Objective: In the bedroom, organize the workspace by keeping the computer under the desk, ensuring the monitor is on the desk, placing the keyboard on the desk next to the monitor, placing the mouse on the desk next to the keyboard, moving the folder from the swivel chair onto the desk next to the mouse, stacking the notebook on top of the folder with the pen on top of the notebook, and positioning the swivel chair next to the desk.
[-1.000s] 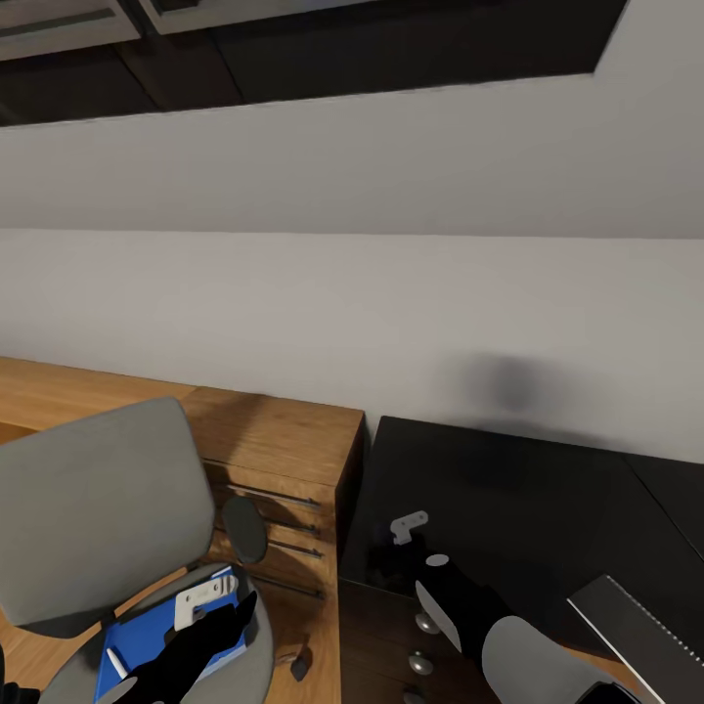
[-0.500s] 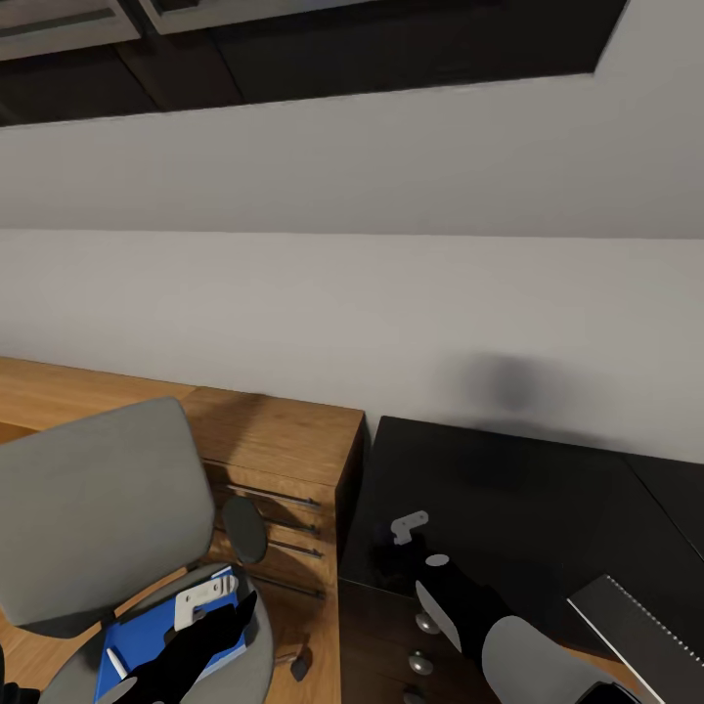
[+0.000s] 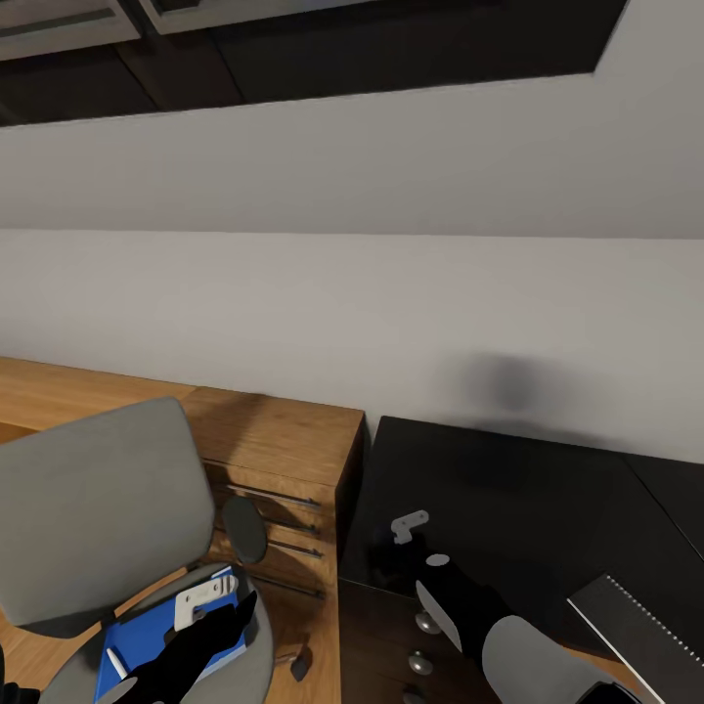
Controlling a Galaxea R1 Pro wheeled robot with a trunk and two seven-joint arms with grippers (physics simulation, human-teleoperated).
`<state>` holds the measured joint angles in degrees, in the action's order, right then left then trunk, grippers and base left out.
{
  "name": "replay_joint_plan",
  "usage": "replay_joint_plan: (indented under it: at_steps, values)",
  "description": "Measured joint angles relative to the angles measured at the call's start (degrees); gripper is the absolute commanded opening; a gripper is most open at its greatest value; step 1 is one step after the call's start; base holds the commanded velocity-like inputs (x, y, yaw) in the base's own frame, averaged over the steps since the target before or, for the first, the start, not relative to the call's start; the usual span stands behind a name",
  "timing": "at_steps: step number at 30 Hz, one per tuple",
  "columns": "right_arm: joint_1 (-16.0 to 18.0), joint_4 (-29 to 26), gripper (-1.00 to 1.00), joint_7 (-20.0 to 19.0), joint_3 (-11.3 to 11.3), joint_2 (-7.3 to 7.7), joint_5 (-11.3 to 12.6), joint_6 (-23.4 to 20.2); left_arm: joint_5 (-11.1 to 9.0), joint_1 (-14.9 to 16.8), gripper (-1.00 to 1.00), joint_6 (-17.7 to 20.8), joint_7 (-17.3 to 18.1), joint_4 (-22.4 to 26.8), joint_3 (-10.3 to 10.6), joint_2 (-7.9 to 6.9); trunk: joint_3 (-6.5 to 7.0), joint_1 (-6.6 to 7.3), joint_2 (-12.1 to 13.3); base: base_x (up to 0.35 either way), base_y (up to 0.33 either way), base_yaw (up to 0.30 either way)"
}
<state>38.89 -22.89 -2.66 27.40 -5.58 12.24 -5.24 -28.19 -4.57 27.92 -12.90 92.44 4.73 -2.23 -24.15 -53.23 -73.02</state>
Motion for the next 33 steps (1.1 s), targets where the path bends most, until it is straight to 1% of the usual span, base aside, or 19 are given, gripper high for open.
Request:
replay_joint_plan:
  at_steps: [16,25,33]
  values:
    - [0.00,-0.07,-1.00,-0.07,-0.02,0.00,0.06,0.04,0.05,0.00,1.00,0.00,0.00,0.01,0.00,0.00,0.00,0.00,0.00,-0.002,0.000,0.000]
    - [0.00,-0.07,-1.00,-0.07,-0.03,0.00,0.05,0.04,0.05,0.00,1.00,0.00,0.00,0.00,0.00,-0.01,0.00,-0.03,0.00,-0.224,0.000,0.000]
    - [0.00,-0.07,-1.00,-0.07,-0.02,0.00,0.06,0.04,-0.01,0.00,1.00,0.00,0.00,-0.02,0.00,0.00,0.00,0.00,0.00,-0.039,0.000,0.000]
